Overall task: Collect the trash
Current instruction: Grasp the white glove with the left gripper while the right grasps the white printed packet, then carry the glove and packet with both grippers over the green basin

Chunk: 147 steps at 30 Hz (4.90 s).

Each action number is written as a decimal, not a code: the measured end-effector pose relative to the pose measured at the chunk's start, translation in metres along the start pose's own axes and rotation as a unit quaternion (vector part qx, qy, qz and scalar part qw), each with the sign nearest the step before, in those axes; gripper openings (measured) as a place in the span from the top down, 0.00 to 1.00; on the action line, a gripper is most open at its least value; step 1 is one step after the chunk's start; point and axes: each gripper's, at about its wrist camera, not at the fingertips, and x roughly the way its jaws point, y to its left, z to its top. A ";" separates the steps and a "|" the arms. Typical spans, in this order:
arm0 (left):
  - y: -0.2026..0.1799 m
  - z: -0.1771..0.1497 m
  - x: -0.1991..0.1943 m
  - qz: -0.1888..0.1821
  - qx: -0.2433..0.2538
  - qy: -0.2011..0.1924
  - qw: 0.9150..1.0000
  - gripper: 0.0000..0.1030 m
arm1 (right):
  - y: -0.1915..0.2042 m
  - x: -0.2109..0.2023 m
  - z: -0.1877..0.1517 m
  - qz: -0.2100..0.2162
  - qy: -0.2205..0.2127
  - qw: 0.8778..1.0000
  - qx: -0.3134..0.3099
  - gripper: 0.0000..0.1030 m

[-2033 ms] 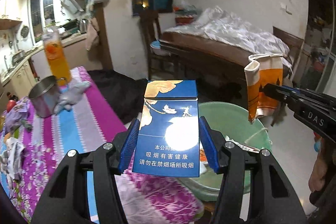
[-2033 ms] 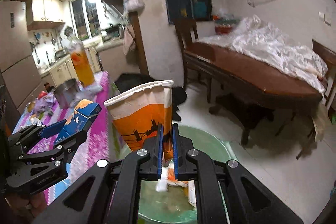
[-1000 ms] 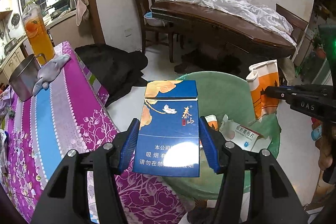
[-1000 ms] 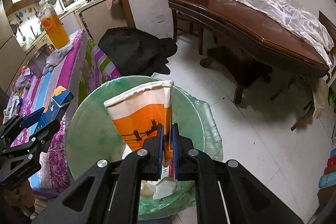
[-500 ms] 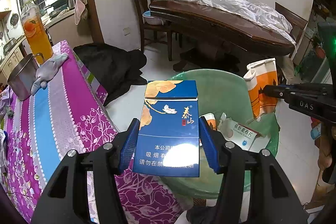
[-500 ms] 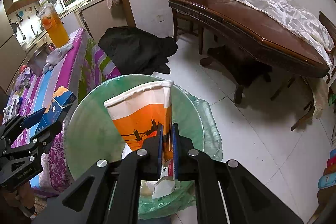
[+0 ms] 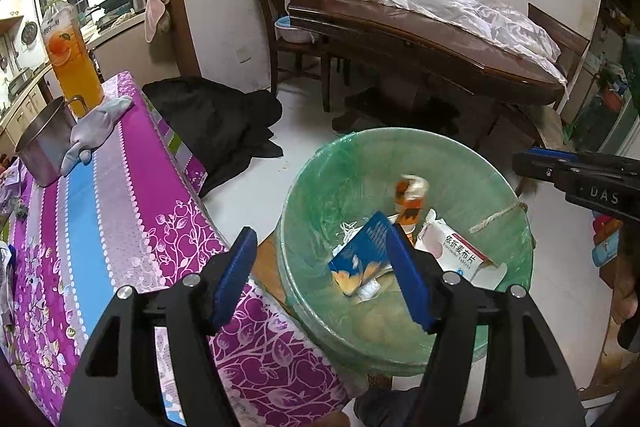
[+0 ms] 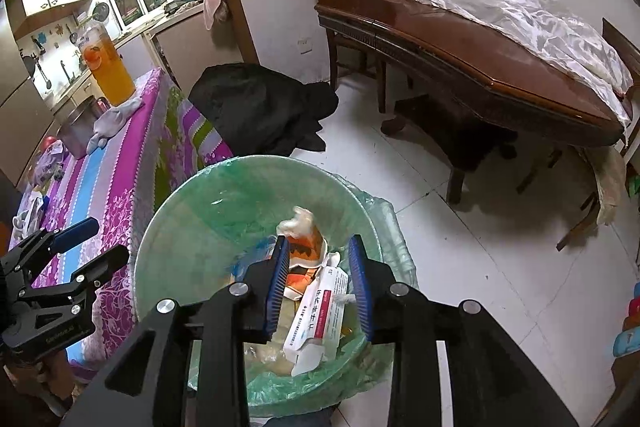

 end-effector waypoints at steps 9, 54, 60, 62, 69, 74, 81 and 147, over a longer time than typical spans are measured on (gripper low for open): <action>0.013 -0.007 -0.013 0.000 -0.005 -0.008 1.000 0.38 | 0.017 -0.020 -0.006 0.010 -0.028 0.999 -0.013 0.58; 0.467 -0.209 -0.131 0.210 -0.294 0.022 0.932 0.47 | 0.457 0.018 -0.084 0.311 -0.017 0.921 -0.235 0.28; 0.461 -0.206 -0.126 0.206 -0.280 0.020 0.937 0.92 | 0.491 0.037 -0.080 0.346 0.008 0.910 -0.229 0.28; 0.461 -0.208 -0.129 0.211 -0.279 0.014 0.937 0.97 | 0.503 0.044 -0.076 0.362 0.021 0.906 -0.219 0.30; 0.469 -0.226 -0.149 0.202 -0.295 -0.006 0.934 0.98 | 0.547 0.089 -0.053 0.406 0.072 0.895 -0.170 0.35; 0.473 -0.228 -0.147 0.190 -0.300 -0.005 0.935 0.98 | 0.574 0.137 -0.030 0.410 0.104 0.899 -0.113 0.49; 0.475 -0.227 -0.144 0.175 -0.301 -0.009 0.937 0.98 | 0.593 0.189 -0.013 0.417 0.129 0.898 -0.045 0.54; 0.221 -0.082 -0.222 0.052 -0.114 -0.203 0.971 0.98 | 0.344 -0.111 -0.046 0.135 -0.269 0.937 -0.180 0.95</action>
